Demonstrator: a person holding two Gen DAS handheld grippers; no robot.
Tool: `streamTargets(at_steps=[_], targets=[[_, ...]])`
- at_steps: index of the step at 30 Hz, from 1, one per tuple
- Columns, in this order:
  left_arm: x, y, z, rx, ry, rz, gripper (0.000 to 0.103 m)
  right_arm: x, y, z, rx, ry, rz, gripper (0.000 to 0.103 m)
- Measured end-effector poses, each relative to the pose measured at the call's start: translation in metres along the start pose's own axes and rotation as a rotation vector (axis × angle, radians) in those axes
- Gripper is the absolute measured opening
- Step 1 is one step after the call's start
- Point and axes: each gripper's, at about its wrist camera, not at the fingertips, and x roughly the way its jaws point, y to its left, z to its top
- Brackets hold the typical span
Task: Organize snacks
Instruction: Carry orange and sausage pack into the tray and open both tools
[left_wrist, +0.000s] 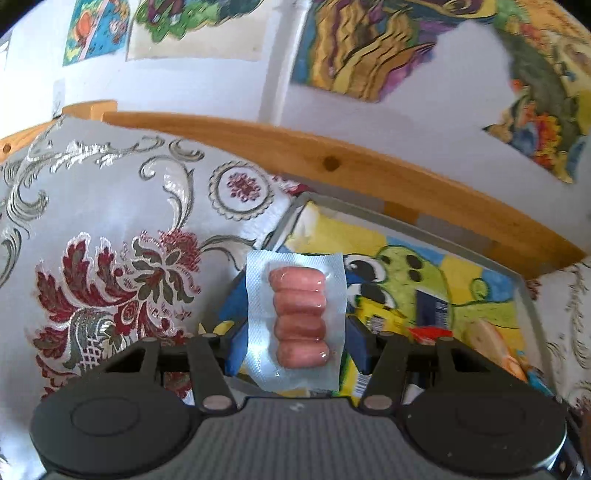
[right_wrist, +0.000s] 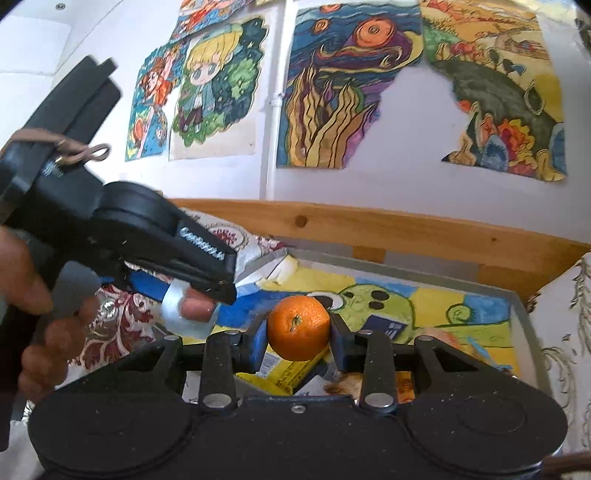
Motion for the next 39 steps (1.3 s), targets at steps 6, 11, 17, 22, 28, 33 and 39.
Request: streamTargets(at_steps=[6, 11, 17, 22, 28, 33, 39], targets=[[0.017, 0.000, -0.004, -0.001, 0.013, 0.023, 0.059, 0.011, 0.002, -0.006, 0.011, 0.027, 0.016, 0.037], [0.023, -0.003, -0.005, 0.011, 0.012, 0.030, 0.060, 0.017, 0.000, -0.008, 0.034, 0.034, 0.018, 0.037], [0.026, -0.005, -0.008, 0.026, 0.009, 0.040, 0.060, 0.022, 0.001, -0.011, 0.046, 0.040, 0.027, 0.037], [0.028, -0.006, -0.010, 0.036, 0.008, 0.043, 0.060, 0.024, 0.002, -0.014, 0.050, 0.043, 0.031, 0.037], [0.029, -0.005, -0.011, 0.042, 0.010, 0.043, 0.062, 0.027, 0.004, -0.016, 0.045, 0.046, 0.033, 0.038], [0.029, -0.006, -0.011, 0.042, 0.018, 0.044, 0.067, 0.028, 0.006, -0.017, 0.037, 0.048, 0.033, 0.041], [0.019, -0.005, -0.007, 0.019, 0.002, 0.041, 0.083, 0.025, 0.007, -0.014, 0.029, 0.038, 0.022, 0.049]])
